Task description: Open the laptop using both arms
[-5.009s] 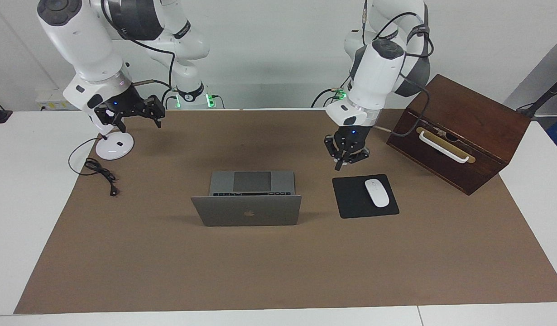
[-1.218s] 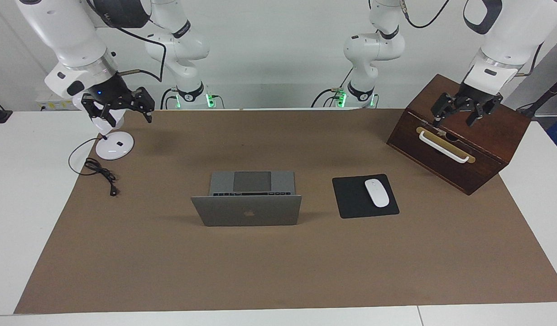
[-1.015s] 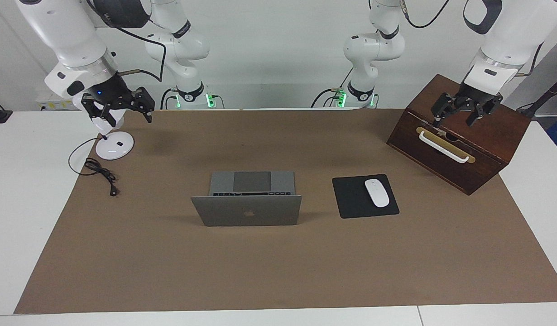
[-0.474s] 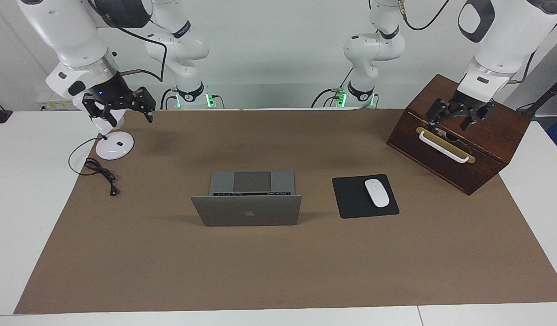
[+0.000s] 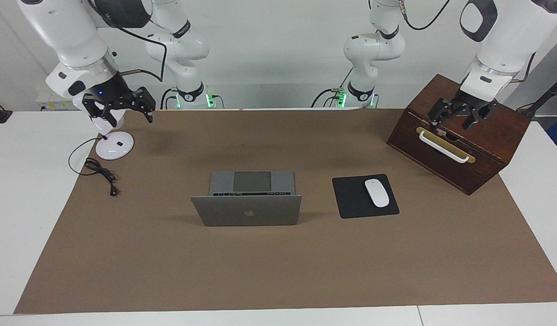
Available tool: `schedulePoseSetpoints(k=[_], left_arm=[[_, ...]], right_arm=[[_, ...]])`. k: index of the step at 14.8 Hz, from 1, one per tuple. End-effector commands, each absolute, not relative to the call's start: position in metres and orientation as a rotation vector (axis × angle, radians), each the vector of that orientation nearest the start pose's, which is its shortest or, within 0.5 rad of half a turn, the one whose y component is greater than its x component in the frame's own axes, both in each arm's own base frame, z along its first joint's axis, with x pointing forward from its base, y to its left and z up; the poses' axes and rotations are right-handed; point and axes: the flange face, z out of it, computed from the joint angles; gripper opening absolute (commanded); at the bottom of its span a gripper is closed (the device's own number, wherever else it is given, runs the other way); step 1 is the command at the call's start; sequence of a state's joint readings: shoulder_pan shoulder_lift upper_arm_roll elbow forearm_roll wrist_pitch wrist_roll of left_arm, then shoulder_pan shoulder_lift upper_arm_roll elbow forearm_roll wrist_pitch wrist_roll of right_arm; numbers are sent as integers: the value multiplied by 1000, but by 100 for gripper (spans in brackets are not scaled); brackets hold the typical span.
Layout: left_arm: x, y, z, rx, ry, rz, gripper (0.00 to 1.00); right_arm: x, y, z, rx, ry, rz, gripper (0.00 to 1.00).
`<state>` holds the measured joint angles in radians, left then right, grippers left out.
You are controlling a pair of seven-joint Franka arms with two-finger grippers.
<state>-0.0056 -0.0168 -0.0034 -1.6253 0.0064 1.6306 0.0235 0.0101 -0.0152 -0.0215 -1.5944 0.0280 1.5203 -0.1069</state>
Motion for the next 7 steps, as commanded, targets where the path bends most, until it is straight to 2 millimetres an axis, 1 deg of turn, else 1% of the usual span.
schedulePoseSetpoints(k=[1,7], left_arm=[[551,-3,619,-3143,26,-65,100],[550,-6,619,-3145,41,-68,100]], right_arm=[[543,-1,620,-3082,-129,64,100],[544,0,620,-3082,-131,57,100]])
